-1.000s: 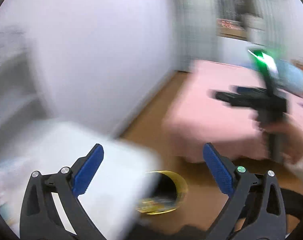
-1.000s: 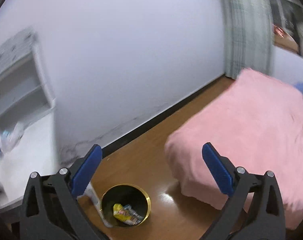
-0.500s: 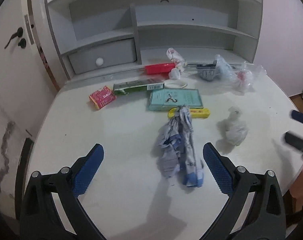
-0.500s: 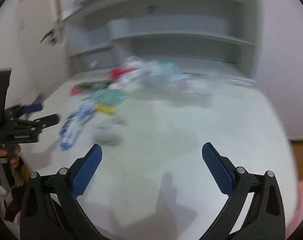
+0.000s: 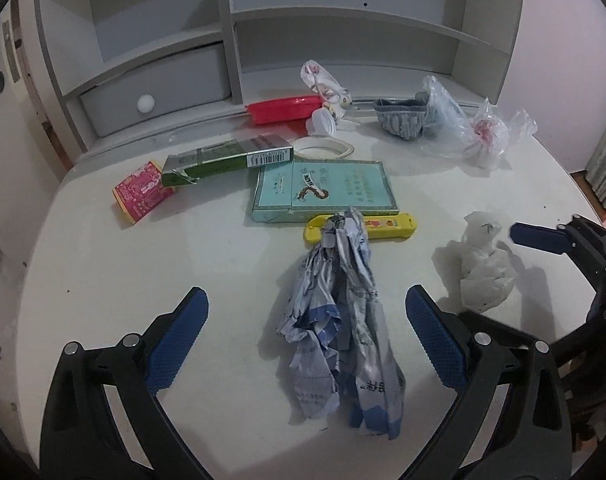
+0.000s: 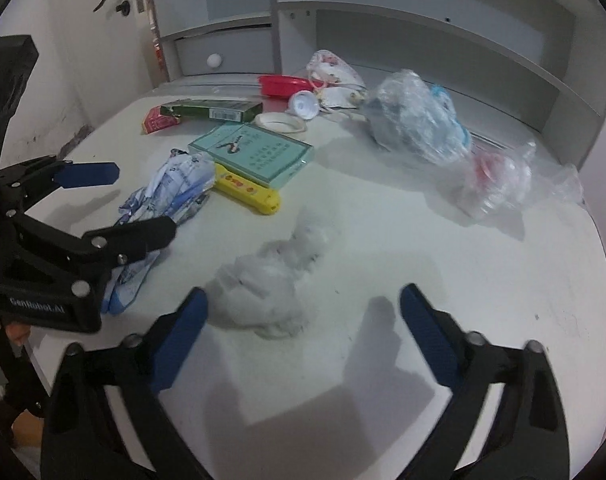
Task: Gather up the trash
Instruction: 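Grasp the white tissue with the right gripper while the left grasps the crumpled wrapper, then carry the tissue and wrapper to the bin and open both grippers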
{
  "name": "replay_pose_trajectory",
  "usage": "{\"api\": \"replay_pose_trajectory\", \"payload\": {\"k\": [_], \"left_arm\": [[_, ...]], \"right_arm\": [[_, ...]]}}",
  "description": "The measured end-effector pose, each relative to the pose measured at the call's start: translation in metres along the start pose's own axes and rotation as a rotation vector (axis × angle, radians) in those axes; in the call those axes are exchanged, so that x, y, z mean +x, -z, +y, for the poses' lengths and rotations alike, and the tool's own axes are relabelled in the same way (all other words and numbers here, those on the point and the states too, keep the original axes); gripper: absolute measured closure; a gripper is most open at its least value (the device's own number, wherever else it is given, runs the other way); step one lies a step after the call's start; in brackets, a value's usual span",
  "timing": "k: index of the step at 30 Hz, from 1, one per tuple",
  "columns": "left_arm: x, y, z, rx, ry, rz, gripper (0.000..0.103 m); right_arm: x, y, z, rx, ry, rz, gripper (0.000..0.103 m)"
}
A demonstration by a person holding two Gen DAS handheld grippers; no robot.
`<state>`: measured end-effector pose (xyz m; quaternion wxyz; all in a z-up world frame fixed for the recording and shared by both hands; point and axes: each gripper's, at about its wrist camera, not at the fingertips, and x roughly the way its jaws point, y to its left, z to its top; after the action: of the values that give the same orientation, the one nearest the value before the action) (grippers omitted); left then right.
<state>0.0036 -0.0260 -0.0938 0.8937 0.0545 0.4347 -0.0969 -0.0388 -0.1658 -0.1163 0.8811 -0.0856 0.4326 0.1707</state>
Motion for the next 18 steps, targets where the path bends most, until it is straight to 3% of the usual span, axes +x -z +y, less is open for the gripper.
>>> {"api": "replay_pose_trajectory", "payload": {"k": [3,5,18], "left_arm": [[0.009,0.0,0.004,-0.024,0.034,0.039,0.055],[0.009,0.001,0.004,-0.029,0.049,0.036,0.058],[-0.008,-0.004,-0.021,0.029,0.104,-0.015,0.062]], "right_arm": [[0.012,-0.008,0.005,-0.01,-0.013,0.007,0.047],[0.009,-0.008,0.005,-0.017,-0.029,0.001,0.059],[-0.007,-0.007,-0.014,0.022,-0.051,-0.047,0.061]]}}
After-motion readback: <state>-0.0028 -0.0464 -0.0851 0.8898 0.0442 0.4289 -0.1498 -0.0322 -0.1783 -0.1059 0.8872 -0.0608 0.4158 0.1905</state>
